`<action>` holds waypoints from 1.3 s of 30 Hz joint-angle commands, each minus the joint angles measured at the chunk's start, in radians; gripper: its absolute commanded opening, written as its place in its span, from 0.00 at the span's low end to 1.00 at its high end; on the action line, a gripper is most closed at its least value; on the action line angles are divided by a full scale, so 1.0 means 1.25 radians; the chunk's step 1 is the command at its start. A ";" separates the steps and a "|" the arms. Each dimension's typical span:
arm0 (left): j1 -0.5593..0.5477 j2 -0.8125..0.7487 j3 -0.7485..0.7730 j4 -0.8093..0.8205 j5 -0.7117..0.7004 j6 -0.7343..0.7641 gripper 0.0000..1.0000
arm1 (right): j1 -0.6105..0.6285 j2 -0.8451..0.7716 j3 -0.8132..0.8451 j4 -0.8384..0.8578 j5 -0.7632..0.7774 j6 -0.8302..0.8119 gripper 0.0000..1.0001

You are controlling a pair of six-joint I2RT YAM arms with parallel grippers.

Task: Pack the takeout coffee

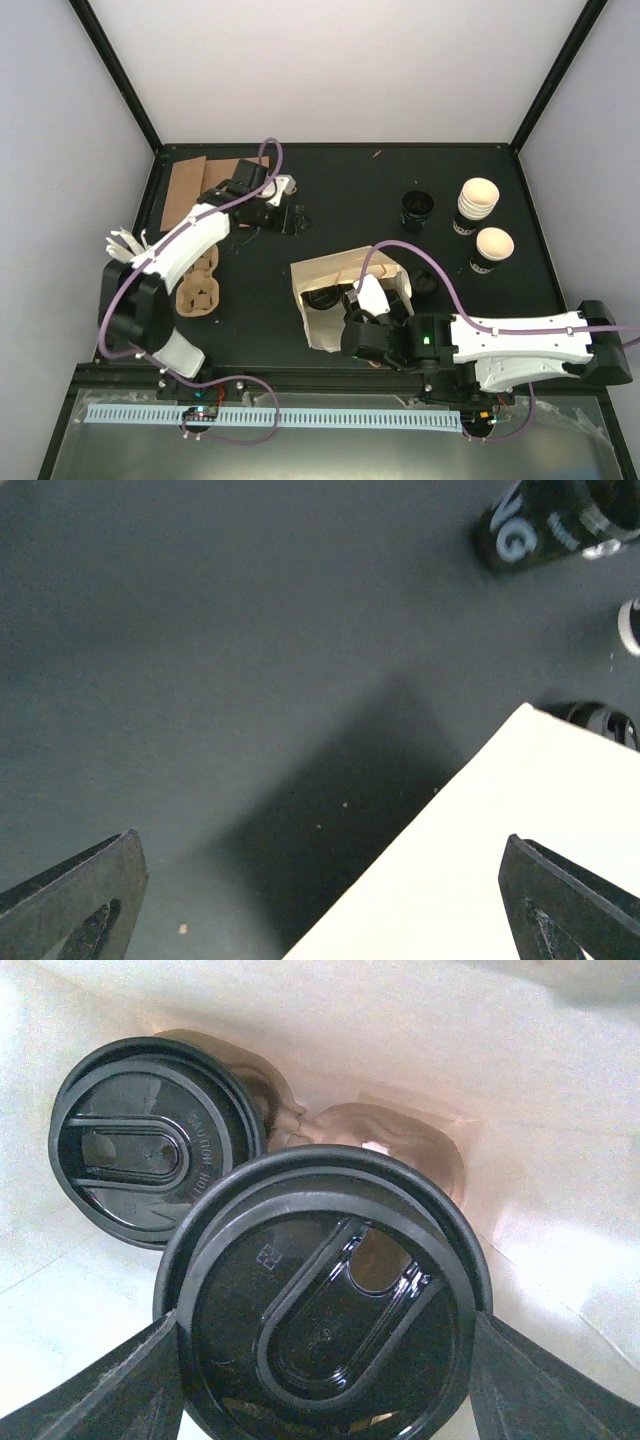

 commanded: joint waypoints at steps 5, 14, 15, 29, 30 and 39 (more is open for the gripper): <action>-0.013 0.157 0.042 0.071 0.171 -0.032 0.99 | -0.012 -0.009 -0.010 0.002 -0.032 0.009 0.51; -0.048 0.262 0.087 0.083 0.247 -0.024 0.97 | -0.012 -0.069 -0.067 0.038 -0.062 0.004 0.49; -0.053 0.271 0.088 0.086 0.254 -0.024 0.97 | -0.012 -0.083 -0.078 0.050 -0.069 0.000 0.49; -0.095 0.354 0.138 0.070 0.352 -0.009 0.89 | -0.012 -0.053 -0.066 0.006 -0.007 0.060 0.47; -0.095 0.356 0.139 0.069 0.357 -0.007 0.89 | -0.012 -0.045 -0.063 0.009 0.016 0.062 0.47; -0.099 0.378 0.142 0.057 0.395 0.007 0.85 | -0.012 -0.032 -0.060 0.060 0.163 0.025 0.47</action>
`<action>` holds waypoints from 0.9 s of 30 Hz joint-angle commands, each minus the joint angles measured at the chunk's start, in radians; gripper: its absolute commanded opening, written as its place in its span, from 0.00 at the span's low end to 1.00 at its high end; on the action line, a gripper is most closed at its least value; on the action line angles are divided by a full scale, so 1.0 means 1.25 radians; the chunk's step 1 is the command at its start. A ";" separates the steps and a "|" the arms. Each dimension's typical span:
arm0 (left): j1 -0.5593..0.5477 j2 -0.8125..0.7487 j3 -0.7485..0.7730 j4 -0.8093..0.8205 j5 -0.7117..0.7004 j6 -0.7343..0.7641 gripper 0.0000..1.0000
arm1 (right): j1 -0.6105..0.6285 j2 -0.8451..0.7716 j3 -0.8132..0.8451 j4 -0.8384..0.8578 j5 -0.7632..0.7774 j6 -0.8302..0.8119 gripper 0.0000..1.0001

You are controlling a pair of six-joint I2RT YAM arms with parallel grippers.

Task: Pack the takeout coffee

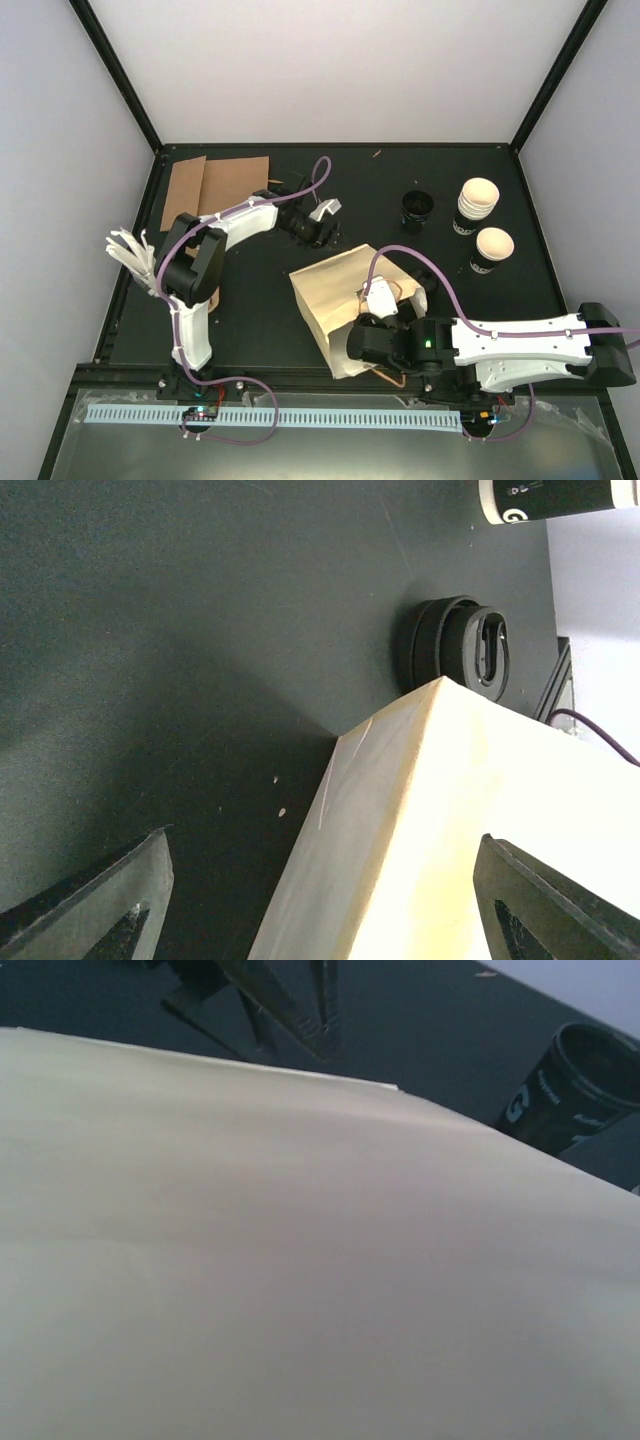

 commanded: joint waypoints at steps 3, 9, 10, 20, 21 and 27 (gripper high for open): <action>-0.011 0.030 0.048 -0.024 0.053 0.028 0.84 | -0.004 -0.013 0.000 0.093 0.122 -0.038 0.47; -0.015 0.047 0.067 -0.046 0.063 0.039 0.82 | -0.005 -0.020 -0.030 0.180 0.141 -0.086 0.47; -0.015 0.048 0.067 -0.046 0.066 0.040 0.82 | -0.007 -0.021 -0.033 0.189 0.142 -0.092 0.47; -0.022 0.045 0.067 -0.055 0.071 0.045 0.80 | -0.029 0.006 -0.029 0.186 0.079 -0.099 0.47; -0.022 0.044 0.067 -0.055 0.071 0.044 0.80 | -0.029 0.008 -0.030 0.184 0.071 -0.100 0.47; -0.029 0.045 0.072 -0.054 0.070 0.041 0.79 | -0.029 0.028 -0.035 0.176 0.063 -0.087 0.47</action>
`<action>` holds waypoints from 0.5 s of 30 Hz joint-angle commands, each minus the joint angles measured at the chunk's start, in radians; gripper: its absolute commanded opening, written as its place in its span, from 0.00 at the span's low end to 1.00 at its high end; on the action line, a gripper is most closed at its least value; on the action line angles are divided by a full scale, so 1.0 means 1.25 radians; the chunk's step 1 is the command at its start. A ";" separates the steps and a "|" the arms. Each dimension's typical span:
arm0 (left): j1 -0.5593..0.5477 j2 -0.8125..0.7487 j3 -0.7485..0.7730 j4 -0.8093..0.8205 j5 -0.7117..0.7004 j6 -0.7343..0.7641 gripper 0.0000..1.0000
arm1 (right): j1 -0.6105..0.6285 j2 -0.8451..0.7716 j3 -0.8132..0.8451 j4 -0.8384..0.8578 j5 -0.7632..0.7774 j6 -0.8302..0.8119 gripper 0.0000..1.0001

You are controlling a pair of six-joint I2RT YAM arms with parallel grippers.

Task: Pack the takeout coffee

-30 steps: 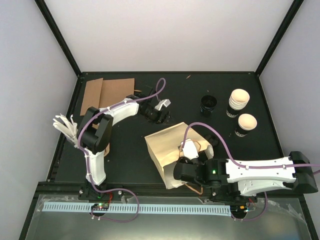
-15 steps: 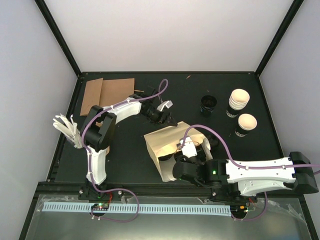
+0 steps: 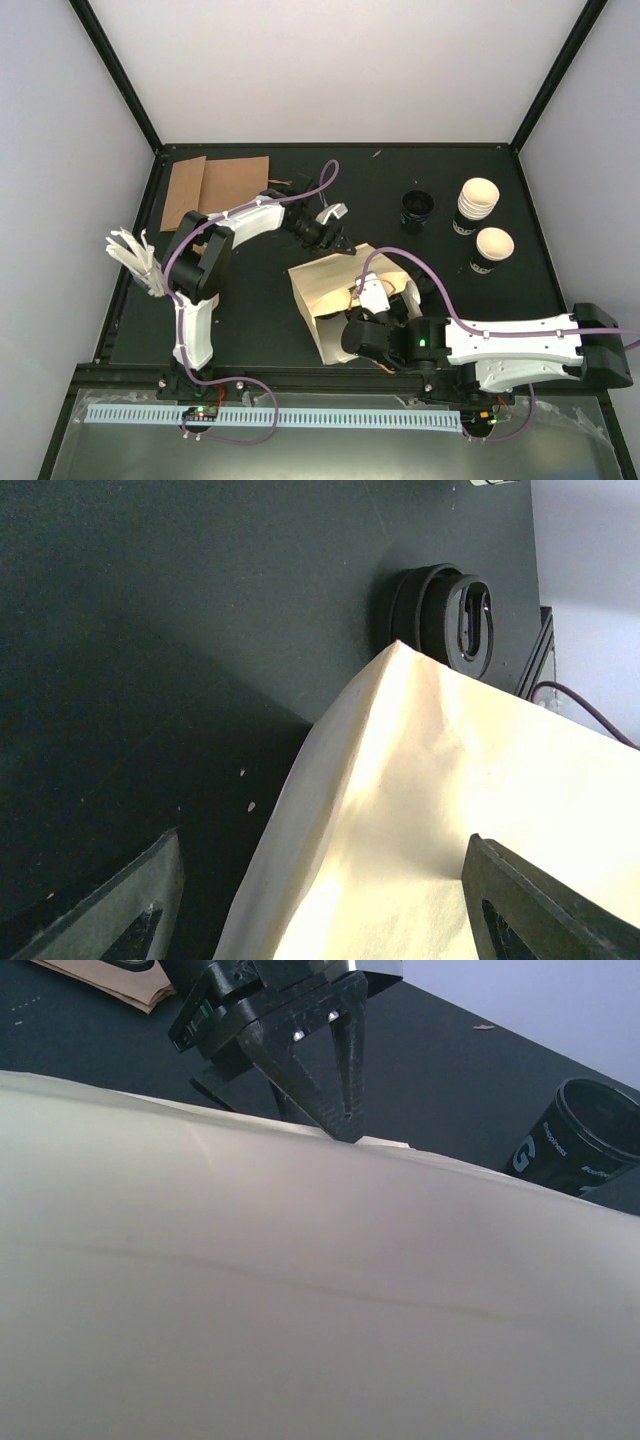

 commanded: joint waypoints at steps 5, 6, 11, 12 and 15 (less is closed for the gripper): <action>-0.017 0.006 0.039 -0.016 0.023 0.015 0.78 | -0.008 0.014 -0.010 0.016 0.017 0.020 0.47; -0.017 0.006 0.040 -0.017 0.024 0.016 0.78 | -0.012 0.015 -0.012 0.021 0.015 0.017 0.47; -0.019 0.011 0.040 -0.018 0.026 0.019 0.78 | -0.025 0.017 -0.023 0.048 0.012 0.001 0.47; -0.020 0.013 0.040 -0.018 0.026 0.019 0.77 | -0.028 0.017 -0.025 0.054 0.014 -0.004 0.47; -0.022 0.018 0.041 -0.018 0.028 0.020 0.77 | -0.036 0.015 -0.028 0.072 0.013 -0.027 0.47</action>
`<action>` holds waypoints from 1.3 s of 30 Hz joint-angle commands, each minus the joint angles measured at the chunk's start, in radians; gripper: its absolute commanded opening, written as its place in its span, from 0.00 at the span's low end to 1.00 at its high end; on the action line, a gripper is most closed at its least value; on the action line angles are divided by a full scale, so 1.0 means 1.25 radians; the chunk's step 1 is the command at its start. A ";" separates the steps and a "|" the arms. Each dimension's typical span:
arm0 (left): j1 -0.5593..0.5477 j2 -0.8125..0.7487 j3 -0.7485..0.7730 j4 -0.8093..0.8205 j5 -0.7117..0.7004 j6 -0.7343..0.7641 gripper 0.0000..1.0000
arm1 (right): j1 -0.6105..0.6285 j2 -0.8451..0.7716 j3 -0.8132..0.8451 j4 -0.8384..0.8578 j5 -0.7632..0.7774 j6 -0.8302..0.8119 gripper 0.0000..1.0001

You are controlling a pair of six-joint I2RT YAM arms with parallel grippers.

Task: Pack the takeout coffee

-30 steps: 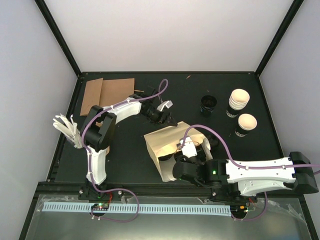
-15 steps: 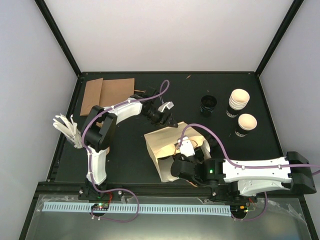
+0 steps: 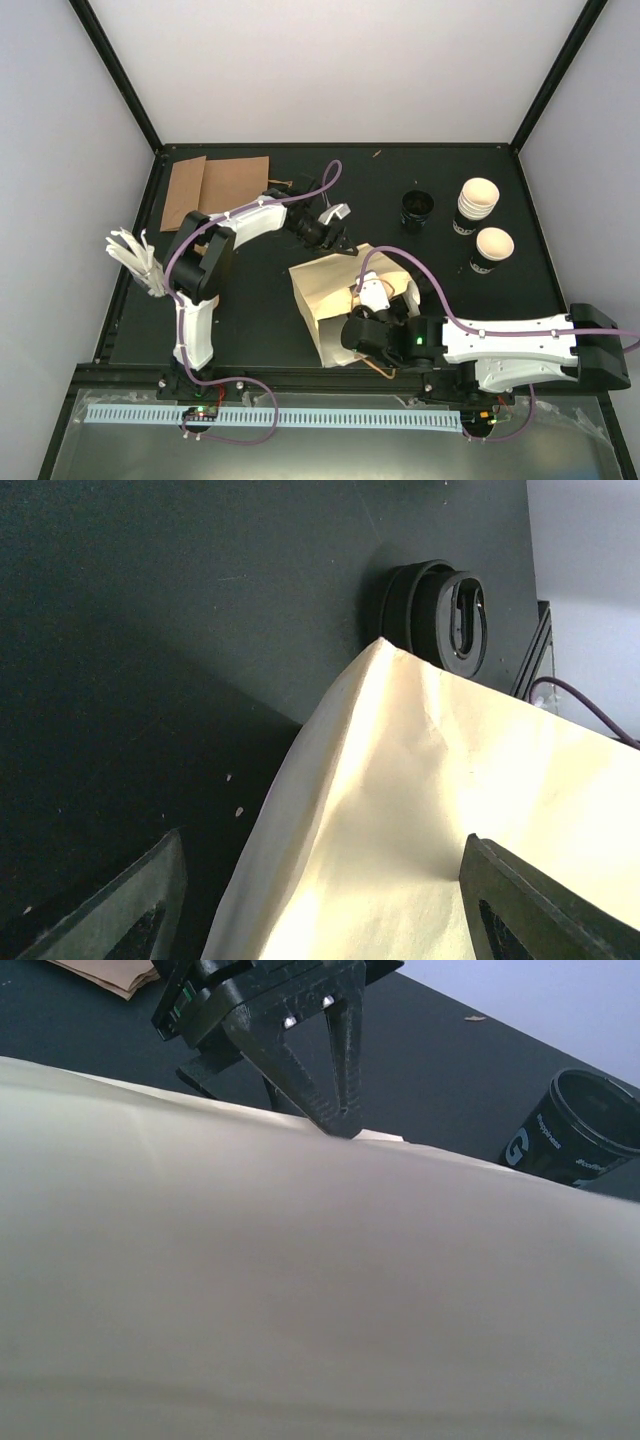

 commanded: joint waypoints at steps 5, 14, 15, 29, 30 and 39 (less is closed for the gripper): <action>-0.014 0.021 0.031 -0.019 0.030 0.023 0.77 | -0.029 -0.006 -0.021 0.094 0.006 -0.049 0.47; -0.015 0.030 0.037 -0.026 0.031 0.029 0.76 | -0.070 -0.003 -0.030 0.140 -0.033 -0.091 0.47; -0.015 0.029 0.037 -0.028 0.031 0.030 0.76 | -0.076 -0.002 -0.030 0.144 -0.041 -0.096 0.47; -0.015 0.034 0.050 -0.048 0.027 0.046 0.76 | -0.092 0.026 0.003 0.093 -0.086 -0.095 0.46; -0.015 0.034 0.050 -0.049 0.027 0.047 0.76 | -0.093 0.028 0.003 0.101 -0.084 -0.101 0.46; -0.014 0.045 0.065 -0.070 0.016 0.067 0.78 | -0.151 0.039 0.020 0.136 -0.145 -0.155 0.46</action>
